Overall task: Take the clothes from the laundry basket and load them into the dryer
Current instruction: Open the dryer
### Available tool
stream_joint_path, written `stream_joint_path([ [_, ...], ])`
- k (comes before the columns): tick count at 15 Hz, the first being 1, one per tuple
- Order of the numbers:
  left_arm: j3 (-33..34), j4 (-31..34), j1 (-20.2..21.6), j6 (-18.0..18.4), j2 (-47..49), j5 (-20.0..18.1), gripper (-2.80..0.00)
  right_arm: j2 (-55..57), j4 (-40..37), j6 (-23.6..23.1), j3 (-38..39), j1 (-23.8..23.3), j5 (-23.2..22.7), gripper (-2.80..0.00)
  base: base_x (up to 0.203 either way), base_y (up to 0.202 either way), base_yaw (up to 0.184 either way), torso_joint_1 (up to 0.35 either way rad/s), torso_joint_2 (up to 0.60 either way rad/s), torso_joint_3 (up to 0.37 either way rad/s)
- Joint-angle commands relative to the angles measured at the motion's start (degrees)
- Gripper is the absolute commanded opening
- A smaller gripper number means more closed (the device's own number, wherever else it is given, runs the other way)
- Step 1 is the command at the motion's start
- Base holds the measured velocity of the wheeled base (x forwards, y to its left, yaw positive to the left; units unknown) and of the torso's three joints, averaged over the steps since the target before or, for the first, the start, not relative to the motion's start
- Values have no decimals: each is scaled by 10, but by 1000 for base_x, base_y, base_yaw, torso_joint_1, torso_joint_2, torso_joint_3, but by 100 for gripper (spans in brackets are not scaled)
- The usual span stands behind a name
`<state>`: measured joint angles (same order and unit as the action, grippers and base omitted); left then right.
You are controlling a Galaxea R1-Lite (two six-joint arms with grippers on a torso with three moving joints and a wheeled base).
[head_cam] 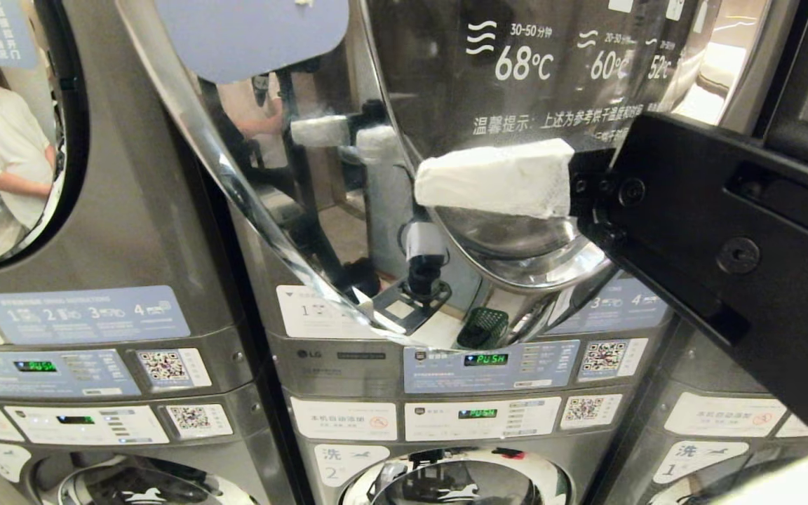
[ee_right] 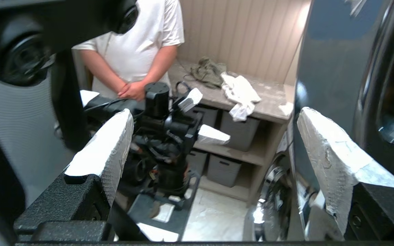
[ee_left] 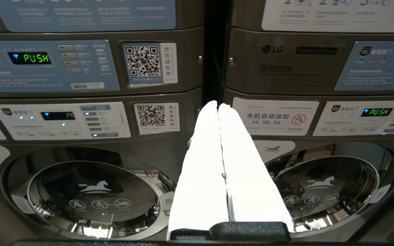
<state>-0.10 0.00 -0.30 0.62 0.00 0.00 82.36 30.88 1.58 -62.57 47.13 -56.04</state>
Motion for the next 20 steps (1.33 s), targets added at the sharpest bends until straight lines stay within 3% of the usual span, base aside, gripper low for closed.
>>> stream_joint_path([
  [1,0,0,-1,0,0,0,-280,-21,-7,1,8,1,-8,0,0,0,0,0,0,0],
  [8,0,0,-1,0,0,0,-280,-81,-30,1,55,0,-11,0,0,0,0,0,0,0],
  [10,0,0,-1,0,0,0,-280,-77,-28,-4,50,-1,-3,0,0,0,0,0,0,0],
  [12,0,0,-1,0,0,0,-280,-64,-25,-5,45,-2,33,0,0,0,0,0,0,0],
  [14,0,0,-1,0,0,0,-280,-40,-24,-13,30,-2,55,0,0,0,0,0,0,0],
  [20,0,0,-1,0,0,0,-280,56,-19,-59,-54,-7,64,0,0,0,0,0,0,0],
])
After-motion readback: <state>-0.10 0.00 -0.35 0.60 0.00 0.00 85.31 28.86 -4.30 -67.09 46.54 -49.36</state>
